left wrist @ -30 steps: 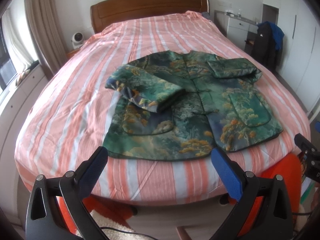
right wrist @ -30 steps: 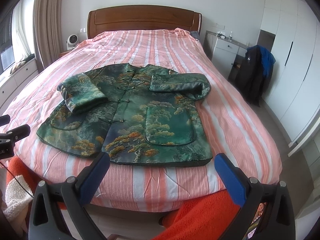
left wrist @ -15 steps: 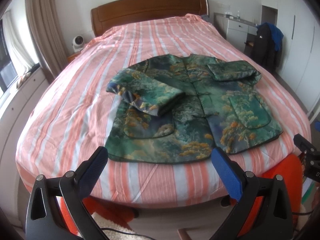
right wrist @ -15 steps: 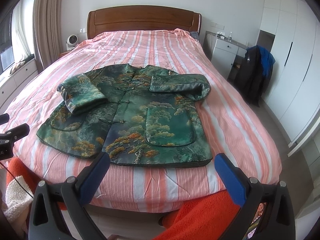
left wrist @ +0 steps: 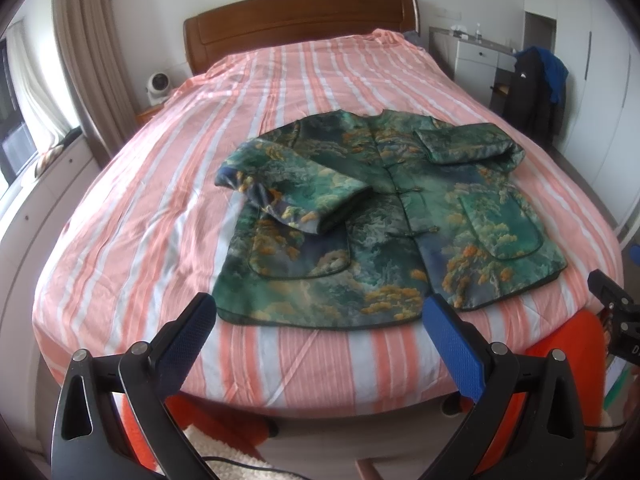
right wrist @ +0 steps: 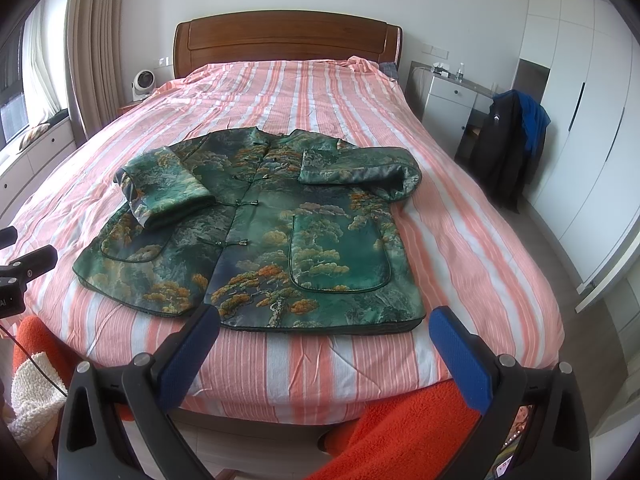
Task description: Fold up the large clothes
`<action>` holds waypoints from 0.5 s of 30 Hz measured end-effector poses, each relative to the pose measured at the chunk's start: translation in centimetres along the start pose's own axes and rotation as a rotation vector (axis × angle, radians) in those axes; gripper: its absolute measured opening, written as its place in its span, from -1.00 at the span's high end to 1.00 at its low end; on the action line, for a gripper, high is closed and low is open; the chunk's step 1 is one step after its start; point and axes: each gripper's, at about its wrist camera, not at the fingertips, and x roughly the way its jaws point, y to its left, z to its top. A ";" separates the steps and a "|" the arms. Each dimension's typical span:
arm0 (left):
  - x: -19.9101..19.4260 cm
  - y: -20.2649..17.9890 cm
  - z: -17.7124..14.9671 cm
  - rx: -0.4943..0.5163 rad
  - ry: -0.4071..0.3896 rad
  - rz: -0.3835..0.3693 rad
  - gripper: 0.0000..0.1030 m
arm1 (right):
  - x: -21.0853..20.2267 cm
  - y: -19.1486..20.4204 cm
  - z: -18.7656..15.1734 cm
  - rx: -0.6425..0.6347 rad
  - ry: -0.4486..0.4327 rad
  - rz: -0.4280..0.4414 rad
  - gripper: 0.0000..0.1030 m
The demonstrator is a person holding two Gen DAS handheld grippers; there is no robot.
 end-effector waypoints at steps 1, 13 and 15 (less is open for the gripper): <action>0.0 0.0 0.0 0.000 0.000 0.000 -1.00 | 0.0 0.0 0.0 -0.001 0.000 0.000 -1.00; 0.0 0.2 0.0 0.000 -0.001 0.001 -1.00 | -0.1 -0.1 0.0 0.003 -0.006 -0.001 -0.99; 0.0 0.3 0.0 0.001 0.000 0.005 -1.00 | -0.1 -0.1 0.0 0.006 -0.008 -0.001 -1.00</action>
